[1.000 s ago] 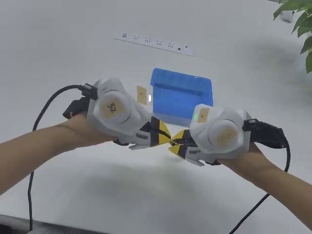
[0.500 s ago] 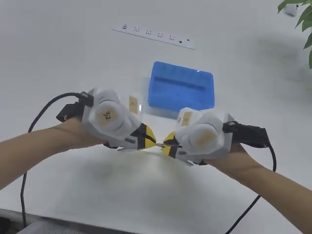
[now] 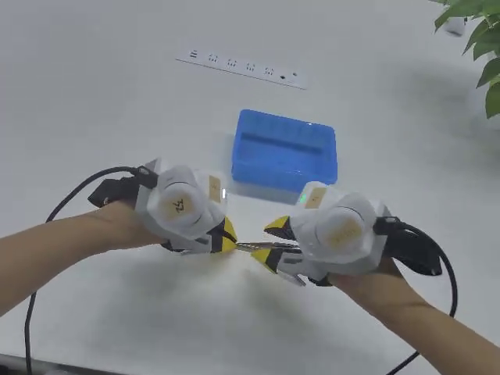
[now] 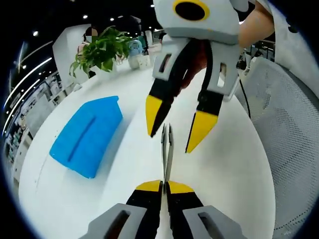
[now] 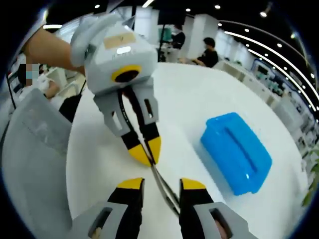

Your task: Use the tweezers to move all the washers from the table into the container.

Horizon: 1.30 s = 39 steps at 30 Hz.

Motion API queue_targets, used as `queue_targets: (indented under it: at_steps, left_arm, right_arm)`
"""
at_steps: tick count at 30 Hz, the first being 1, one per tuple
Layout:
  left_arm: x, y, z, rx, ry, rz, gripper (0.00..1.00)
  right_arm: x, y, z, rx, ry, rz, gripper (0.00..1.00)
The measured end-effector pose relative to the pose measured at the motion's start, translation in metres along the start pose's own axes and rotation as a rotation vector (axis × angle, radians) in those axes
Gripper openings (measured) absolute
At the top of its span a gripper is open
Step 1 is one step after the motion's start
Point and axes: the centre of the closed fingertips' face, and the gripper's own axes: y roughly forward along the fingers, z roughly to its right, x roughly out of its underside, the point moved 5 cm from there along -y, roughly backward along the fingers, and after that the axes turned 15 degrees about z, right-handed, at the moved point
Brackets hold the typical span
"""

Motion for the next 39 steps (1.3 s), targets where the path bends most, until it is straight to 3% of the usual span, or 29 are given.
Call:
queue_targets:
  at_steps: [1,2,4,6,9,12,15,19,25,30,35,39]
  left_arm:
    - [0.0,-0.001,0.001,0.001,-0.006,0.0,0.04]
    - [-0.001,-0.003,0.002,-0.021,-0.058,0.003,0.09]
    - [-0.002,-0.006,0.003,-0.037,-0.1,0.007,0.16]
    - [-0.006,-0.015,0.003,-0.104,-0.146,0.021,0.2]
    - [-0.01,-0.026,0.007,-0.154,-0.243,0.036,0.31]
    - [-0.014,-0.043,0.013,-0.232,-0.274,0.042,0.41]
    - [-0.022,-0.06,0.021,-0.29,-0.345,0.075,0.51]
    - [-0.036,-0.088,0.029,-0.403,-0.459,0.134,0.76]
    - [-0.057,-0.123,0.041,-0.525,-0.497,0.205,0.96]
    - [-0.067,-0.144,0.054,-0.6,-0.519,0.244,0.99]
    - [-0.072,-0.156,0.063,-0.712,-0.535,0.273,0.99]
    - [-0.07,-0.159,0.07,-0.764,-0.532,0.251,0.99]
  right_arm:
    - [-0.004,-0.01,0.001,0.039,0.036,0.027,0.27]
    - [-0.006,-0.016,0.001,0.063,0.065,0.045,0.3]
    - [-0.01,-0.029,0.003,0.118,0.121,0.086,0.36]
    - [-0.016,-0.048,0.007,0.203,0.193,0.136,0.44]
    - [-0.021,-0.068,0.01,0.285,0.247,0.194,0.53]
    - [-0.022,-0.09,0.014,0.385,0.29,0.238,0.6]
    - [-0.02,-0.104,0.015,0.447,0.327,0.264,0.67]
    - [-0.016,-0.118,0.014,0.505,0.336,0.299,0.77]
    - [-0.01,-0.131,0.012,0.555,0.355,0.332,0.87]
    - [-0.007,-0.141,0.007,0.584,0.347,0.337,0.93]
    - [-0.003,-0.149,0.003,0.613,0.347,0.337,0.99]
    - [0.003,-0.154,-0.002,0.629,0.35,0.331,0.99]
